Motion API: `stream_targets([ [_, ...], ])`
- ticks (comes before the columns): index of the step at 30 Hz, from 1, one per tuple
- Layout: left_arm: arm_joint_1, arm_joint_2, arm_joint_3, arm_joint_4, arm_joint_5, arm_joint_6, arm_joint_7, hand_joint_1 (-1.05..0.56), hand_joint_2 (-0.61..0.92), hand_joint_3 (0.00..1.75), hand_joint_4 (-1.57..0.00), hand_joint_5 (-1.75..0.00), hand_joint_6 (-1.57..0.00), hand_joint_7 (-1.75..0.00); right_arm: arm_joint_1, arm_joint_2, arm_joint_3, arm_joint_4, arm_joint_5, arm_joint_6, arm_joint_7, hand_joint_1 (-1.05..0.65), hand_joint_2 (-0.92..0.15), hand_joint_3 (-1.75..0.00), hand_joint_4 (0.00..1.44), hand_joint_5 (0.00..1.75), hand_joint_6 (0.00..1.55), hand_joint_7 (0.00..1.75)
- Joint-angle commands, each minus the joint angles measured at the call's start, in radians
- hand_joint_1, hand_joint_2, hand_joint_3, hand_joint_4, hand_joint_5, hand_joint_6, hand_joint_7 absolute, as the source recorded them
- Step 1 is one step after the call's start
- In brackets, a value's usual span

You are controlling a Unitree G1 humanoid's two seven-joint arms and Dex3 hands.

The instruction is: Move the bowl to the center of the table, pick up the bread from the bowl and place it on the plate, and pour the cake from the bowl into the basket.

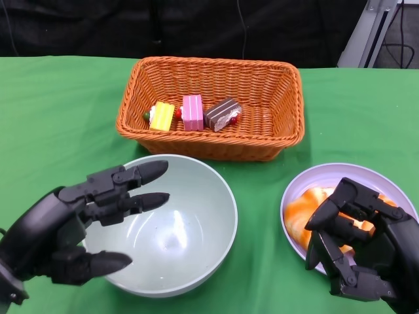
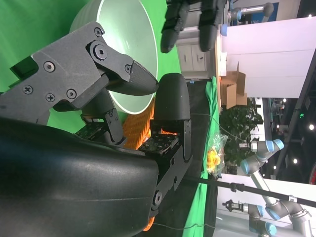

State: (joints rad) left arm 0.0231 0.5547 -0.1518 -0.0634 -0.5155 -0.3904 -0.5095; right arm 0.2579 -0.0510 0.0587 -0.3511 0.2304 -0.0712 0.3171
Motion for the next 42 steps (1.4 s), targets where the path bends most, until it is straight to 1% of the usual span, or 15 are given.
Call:
stream_targets([
  [1,0.017,-0.035,0.042,-0.027,0.017,0.03,-0.025,-0.67,0.92,0.18,-0.65,-0.18,-0.46,-0.05,0.004,-0.013,-0.001,-0.012,0.009,-0.008,0.005,-0.12,-0.56,-1.03,0.69,1.69,0.6,1.44],
  [2,0.025,-0.074,0.042,-0.033,0.039,0.019,-0.006,-0.67,0.92,0.18,-0.65,-0.18,-0.46,-0.05,0.004,-0.018,-0.002,-0.016,0.014,0.002,0.01,-0.12,-0.56,-1.03,0.69,1.69,0.6,1.44],
  [3,0.032,-0.105,0.045,-0.038,0.057,0.011,0.007,-0.52,0.92,0.16,-0.78,-0.23,-0.57,-0.08,0.004,-0.022,-0.002,-0.019,0.017,0.01,0.014,-0.12,-0.56,-1.02,0.68,1.69,0.6,1.44],
  [5,0.04,-0.148,0.056,-0.044,0.083,0.007,0.014,-0.44,0.92,0.15,-0.85,-0.25,-0.64,-0.1,0.005,-0.027,-0.003,-0.023,0.021,0.018,0.018,-0.12,-0.57,-1.01,0.68,1.69,0.6,1.44],
  [8,0.067,-0.221,0.048,-0.072,0.115,0.047,0.046,-0.32,0.92,0.16,-1.0,-0.34,-0.85,-0.19,-0.001,-0.037,0.007,-0.021,0.031,0.025,0.044,-0.11,-0.57,-1.0,0.69,1.69,0.6,1.45],
  [10,0.087,-0.256,0.041,-0.085,0.141,0.062,0.058,-0.23,0.92,0.18,-1.06,-0.46,-0.99,-0.23,-0.003,-0.042,0.015,-0.024,0.031,0.035,0.053,-0.12,-0.56,-1.0,0.71,1.67,0.62,1.44],
  [11,0.097,-0.27,0.038,-0.089,0.156,0.066,0.062,-0.2,0.92,0.23,-1.01,-0.68,-1.03,-0.32,-0.004,-0.045,0.019,-0.026,0.032,0.039,0.057,-0.11,-0.55,-1.02,0.72,1.67,0.62,1.44],
  [12,0.102,-0.28,0.038,-0.092,0.167,0.068,0.062,-0.17,0.92,0.25,-0.92,-0.93,-1.0,-0.49,-0.005,-0.048,0.022,-0.027,0.033,0.042,0.06,-0.11,-0.54,-1.04,0.73,1.66,0.63,1.44],
  [15,0.125,-0.31,0.032,-0.095,0.185,0.078,0.053,-0.16,0.91,0.29,-0.8,-1.25,-0.85,-0.87,-0.007,-0.054,0.033,-0.021,0.023,0.027,0.07,-0.11,-0.52,-1.08,0.73,1.66,0.63,1.45],
  [17,0.136,-0.334,0.024,-0.077,0.206,0.073,0.053,-0.16,0.9,0.35,-0.77,-1.37,-0.79,-1.02,-0.005,-0.055,0.043,-0.016,0.009,0.019,0.073,-0.1,-0.5,-1.11,0.74,1.65,0.63,1.45],
  [19,0.139,-0.35,0.02,-0.054,0.221,0.063,0.048,-0.15,0.76,0.67,-0.74,-1.5,-0.71,-1.24,-0.008,-0.053,0.048,-0.009,0.016,0.018,0.083,-0.07,-0.48,-1.16,0.73,1.66,0.63,1.45],
  [24,0.127,-0.365,0.02,-0.02,0.219,0.085,0.023,-0.13,0.69,0.92,-0.71,-1.62,-0.67,-1.33,-0.041,-0.049,0.053,0.006,0.02,0.039,0.087,-0.1,-0.47,-1.16,0.73,1.67,0.63,1.44],
  [28,0.118,-0.371,0.017,0.018,0.234,0.06,-0.004,-0.11,0.72,0.92,-0.68,-1.67,-0.67,-1.33,-0.061,-0.057,0.075,0.029,-0.001,0.025,0.101,-0.11,-0.49,-1.13,0.73,1.66,0.65,1.42],
  [32,0.106,-0.376,0.026,0.04,0.23,0.041,-0.022,-0.16,0.73,0.92,-0.67,-1.74,-0.62,-1.44,-0.066,-0.057,0.092,0.044,-0.022,0.011,0.105,-0.12,-0.49,-1.1,0.73,1.65,0.67,1.4],
  [42,0.098,-0.373,0.028,-0.006,0.212,0.078,-0.045,-0.2,0.71,0.94,-0.69,-1.75,-0.6,-1.54,-0.072,-0.054,0.123,-0.014,-0.039,0.057,0.077,-0.13,-0.49,-1.11,0.72,1.64,0.66,1.39],
])
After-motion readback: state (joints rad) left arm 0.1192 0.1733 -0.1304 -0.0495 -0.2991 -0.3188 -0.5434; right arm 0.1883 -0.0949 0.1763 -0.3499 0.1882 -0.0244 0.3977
